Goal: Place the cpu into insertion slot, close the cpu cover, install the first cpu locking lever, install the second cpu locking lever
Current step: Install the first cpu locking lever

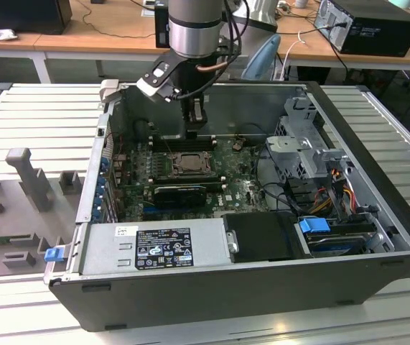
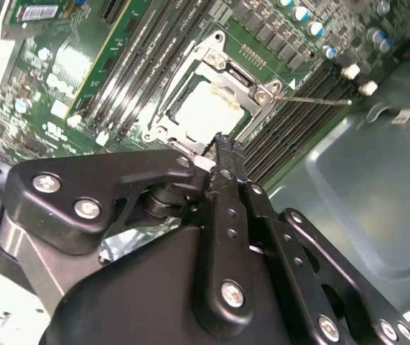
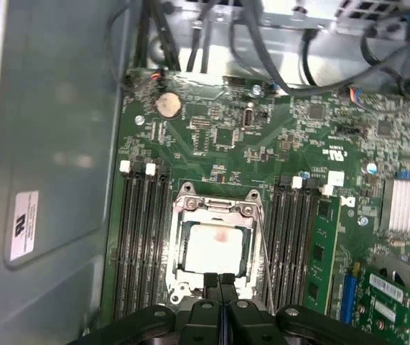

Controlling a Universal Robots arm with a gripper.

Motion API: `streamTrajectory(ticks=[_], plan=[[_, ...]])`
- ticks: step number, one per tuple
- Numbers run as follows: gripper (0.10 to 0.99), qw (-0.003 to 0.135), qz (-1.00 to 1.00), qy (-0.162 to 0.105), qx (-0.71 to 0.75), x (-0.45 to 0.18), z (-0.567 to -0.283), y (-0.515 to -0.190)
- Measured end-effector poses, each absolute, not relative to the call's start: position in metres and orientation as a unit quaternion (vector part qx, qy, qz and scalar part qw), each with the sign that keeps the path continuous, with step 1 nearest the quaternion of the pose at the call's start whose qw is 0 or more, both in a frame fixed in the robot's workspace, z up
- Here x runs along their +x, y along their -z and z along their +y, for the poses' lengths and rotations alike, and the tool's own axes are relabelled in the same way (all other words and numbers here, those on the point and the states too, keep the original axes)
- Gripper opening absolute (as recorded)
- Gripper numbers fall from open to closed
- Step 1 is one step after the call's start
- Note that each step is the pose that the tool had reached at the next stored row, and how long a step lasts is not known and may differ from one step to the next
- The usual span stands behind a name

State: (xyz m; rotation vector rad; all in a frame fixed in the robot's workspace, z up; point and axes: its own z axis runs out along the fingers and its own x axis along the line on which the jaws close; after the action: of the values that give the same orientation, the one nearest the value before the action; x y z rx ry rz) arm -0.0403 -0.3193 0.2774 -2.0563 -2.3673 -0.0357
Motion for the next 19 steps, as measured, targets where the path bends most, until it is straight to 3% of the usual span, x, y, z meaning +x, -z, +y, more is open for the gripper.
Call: streamTrajectory(ticks=[19], plan=[[0.106, 0.005, -0.854, 0.011, -0.52, -0.0402, -0.3193, -0.2773]])
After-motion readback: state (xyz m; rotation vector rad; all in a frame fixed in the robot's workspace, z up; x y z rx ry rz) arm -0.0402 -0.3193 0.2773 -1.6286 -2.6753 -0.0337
